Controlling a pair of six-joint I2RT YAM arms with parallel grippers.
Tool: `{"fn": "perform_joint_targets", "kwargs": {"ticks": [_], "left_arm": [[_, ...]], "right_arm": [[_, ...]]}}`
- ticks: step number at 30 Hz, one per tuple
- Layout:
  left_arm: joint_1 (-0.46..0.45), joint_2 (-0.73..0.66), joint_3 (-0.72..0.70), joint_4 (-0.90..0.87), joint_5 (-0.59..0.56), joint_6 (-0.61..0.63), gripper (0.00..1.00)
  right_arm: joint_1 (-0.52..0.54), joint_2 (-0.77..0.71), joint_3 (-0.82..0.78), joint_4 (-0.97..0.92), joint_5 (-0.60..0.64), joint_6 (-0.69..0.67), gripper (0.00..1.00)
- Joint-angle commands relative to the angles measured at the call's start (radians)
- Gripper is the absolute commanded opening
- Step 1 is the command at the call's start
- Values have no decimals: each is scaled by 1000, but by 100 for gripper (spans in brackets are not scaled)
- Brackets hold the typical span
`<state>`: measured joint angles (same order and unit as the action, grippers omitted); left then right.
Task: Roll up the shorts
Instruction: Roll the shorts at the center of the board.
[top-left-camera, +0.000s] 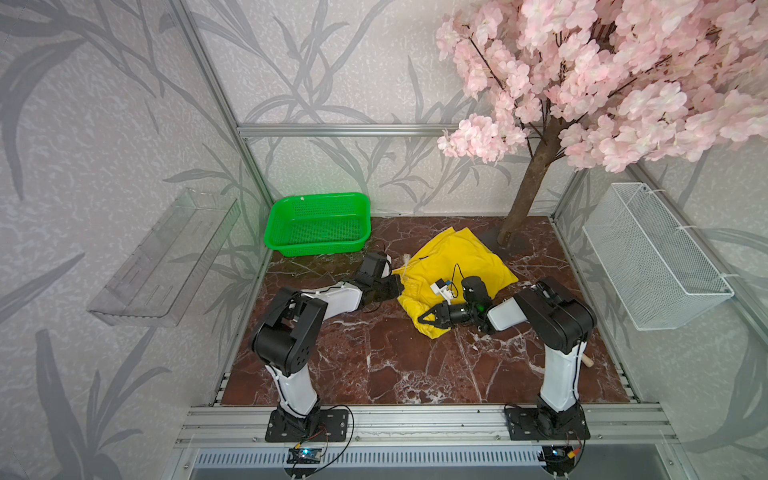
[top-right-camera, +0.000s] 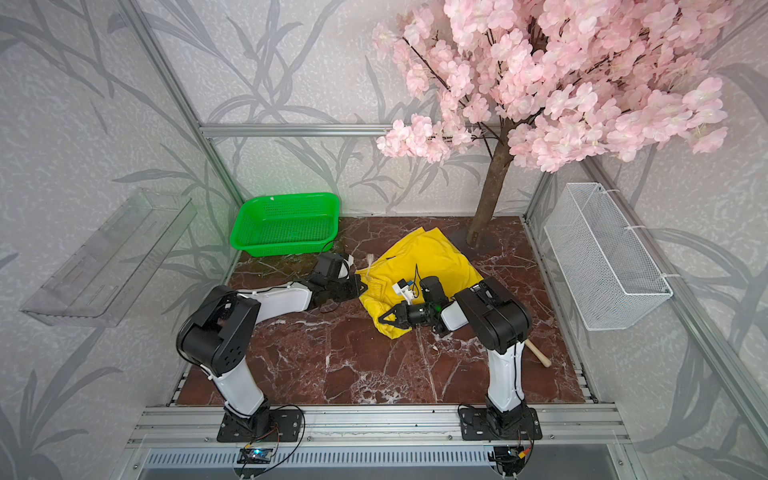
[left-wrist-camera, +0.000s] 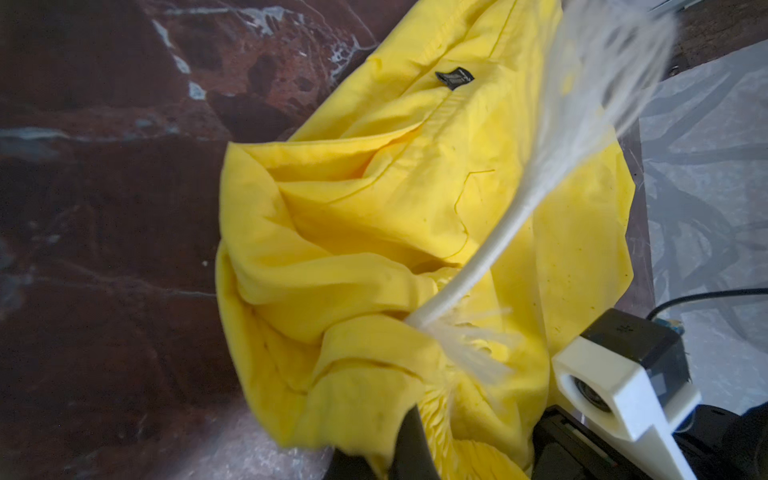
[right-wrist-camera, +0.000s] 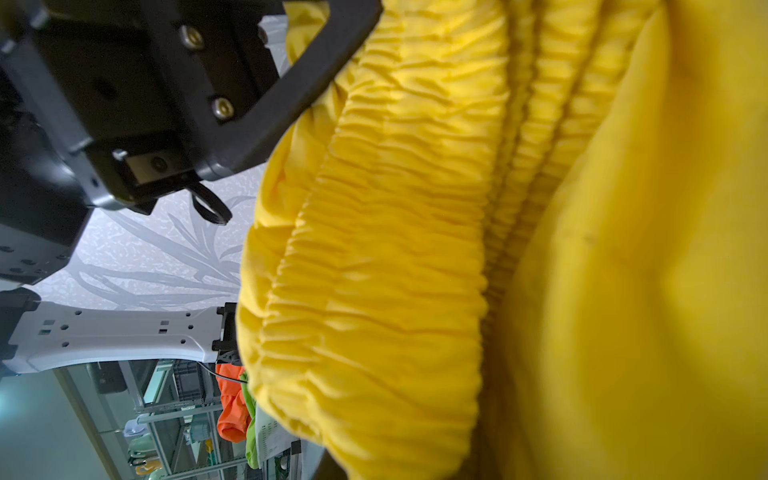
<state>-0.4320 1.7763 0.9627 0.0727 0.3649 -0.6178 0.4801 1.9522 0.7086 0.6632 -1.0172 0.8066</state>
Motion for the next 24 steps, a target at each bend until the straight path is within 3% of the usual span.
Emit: {"fn": "perform_joint_targets", "kwargs": {"ticks": [1,6,10,14,19,21,22,23,24], "left_arm": [[1,11,69,-176,5,43,0],[3,43,145,-360,-37,70,0],[1,60,185,-404,-37,72,0],[-4,80,219,-431,-44,83,0],[-14,83,231,-448,-55,90,0],[-19,83,232,-451,-60,90,0],[-20,87,235,-452,-60,88,0],[-23,88,236,-453,-59,88,0],[-26,91,239,-453,-58,87,0]], "right_arm": [[-6,-97,54,-450,118,-237,31],[-5,-243,154,-923,377,-495,41],[22,-371,191,-1072,576,-579,46],[137,-441,258,-1186,821,-658,52],[176,-479,314,-1262,926,-696,57],[203,-505,325,-1248,899,-697,58],[222,-514,332,-1238,897,-694,60],[250,-518,339,-1229,913,-695,70],[282,-516,343,-1208,934,-702,71]]}}
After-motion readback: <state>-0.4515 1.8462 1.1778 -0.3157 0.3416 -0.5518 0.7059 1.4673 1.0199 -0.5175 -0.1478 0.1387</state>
